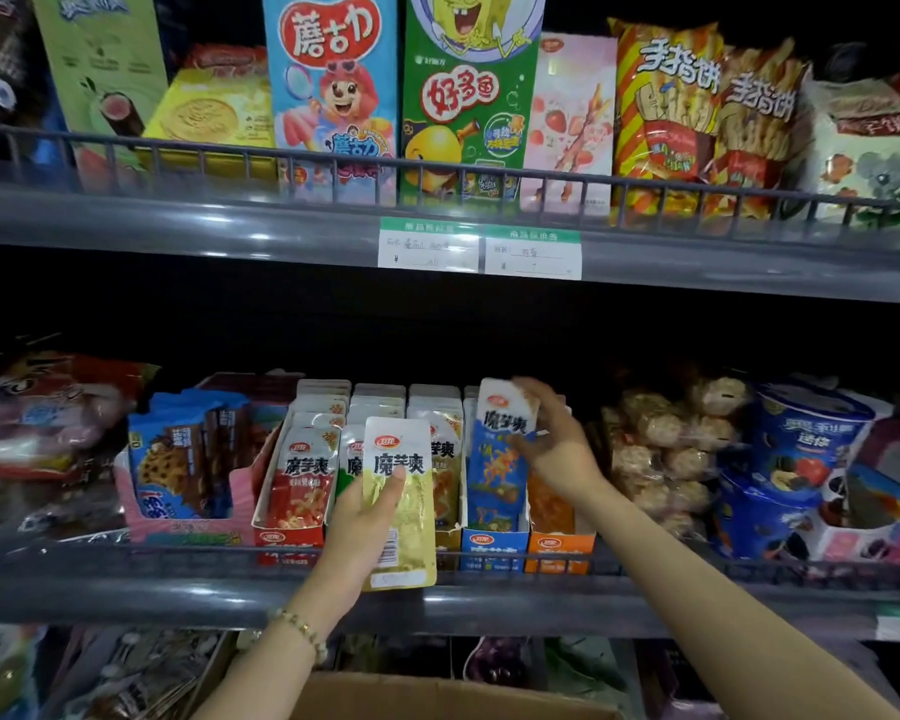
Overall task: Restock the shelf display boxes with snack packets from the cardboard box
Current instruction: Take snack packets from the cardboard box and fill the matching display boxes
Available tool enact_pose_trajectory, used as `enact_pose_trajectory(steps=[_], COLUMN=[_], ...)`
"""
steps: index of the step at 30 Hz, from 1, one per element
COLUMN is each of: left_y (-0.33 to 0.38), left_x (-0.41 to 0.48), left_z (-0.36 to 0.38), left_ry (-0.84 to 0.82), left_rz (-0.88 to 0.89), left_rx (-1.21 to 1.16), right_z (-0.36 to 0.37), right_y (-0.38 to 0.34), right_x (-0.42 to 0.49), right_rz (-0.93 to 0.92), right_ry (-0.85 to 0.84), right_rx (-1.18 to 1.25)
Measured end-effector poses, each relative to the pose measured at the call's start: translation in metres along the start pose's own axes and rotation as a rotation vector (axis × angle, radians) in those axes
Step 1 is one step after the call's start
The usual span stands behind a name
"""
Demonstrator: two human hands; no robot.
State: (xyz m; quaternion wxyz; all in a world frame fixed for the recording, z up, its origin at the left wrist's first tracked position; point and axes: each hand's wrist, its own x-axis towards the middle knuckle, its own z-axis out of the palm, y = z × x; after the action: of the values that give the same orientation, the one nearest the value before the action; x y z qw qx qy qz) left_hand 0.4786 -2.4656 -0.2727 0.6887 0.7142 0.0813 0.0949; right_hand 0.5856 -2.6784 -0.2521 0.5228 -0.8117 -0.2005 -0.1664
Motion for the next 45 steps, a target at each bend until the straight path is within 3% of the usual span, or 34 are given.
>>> enact_pose_trajectory(steps=[4, 8, 10, 14, 17, 23, 27, 30, 35, 41, 45], left_y=[-0.005, -0.006, -0.004, 0.006, 0.014, 0.025, 0.028, 0.029, 0.025, 0.024, 0.011], left_x=[0.001, 0.001, -0.001, -0.007, -0.013, -0.030, -0.044, -0.047, -0.045, -0.034, -0.014], left_z=[0.002, 0.002, 0.002, 0.005, 0.007, -0.004, -0.007, -0.011, -0.026, -0.025, -0.029], left_ry=[0.000, -0.004, -0.011, 0.012, 0.006, -0.033, -0.250, -0.207, -0.171, -0.219, -0.113], left_rz=[-0.021, -0.024, -0.004, 0.059, 0.110, 0.270, 0.200, 0.182, 0.204, 0.236, 0.332], left_rx=[-0.026, -0.056, -0.063, -0.060, -0.017, 0.101, 0.077, 0.036, 0.040, -0.004, 0.152], right_z=[0.011, 0.014, 0.015, 0.028, 0.041, 0.044, 0.052, 0.058, 0.041, 0.036, 0.029], right_y=[0.024, 0.015, -0.004, -0.047, -0.067, -0.080, -0.091, -0.096, -0.096, -0.099, -0.089], right_x=[-0.005, -0.013, -0.023, -0.056, -0.077, -0.080, -0.087, -0.091, -0.075, -0.055, -0.035], right_rz=[-0.041, -0.170, -0.127, 0.182, 0.246, 0.200, 0.081, 0.046, 0.057, 0.129, 0.107], right_ry=[-0.104, 0.125, 0.136, -0.249, -0.360, -0.058, -0.199, -0.305, -0.132, -0.274, -0.101], right_rx=[-0.318, -0.521, -0.407, 0.200, 0.423, 0.370, 0.346, 0.347, 0.202, 0.362, 0.366])
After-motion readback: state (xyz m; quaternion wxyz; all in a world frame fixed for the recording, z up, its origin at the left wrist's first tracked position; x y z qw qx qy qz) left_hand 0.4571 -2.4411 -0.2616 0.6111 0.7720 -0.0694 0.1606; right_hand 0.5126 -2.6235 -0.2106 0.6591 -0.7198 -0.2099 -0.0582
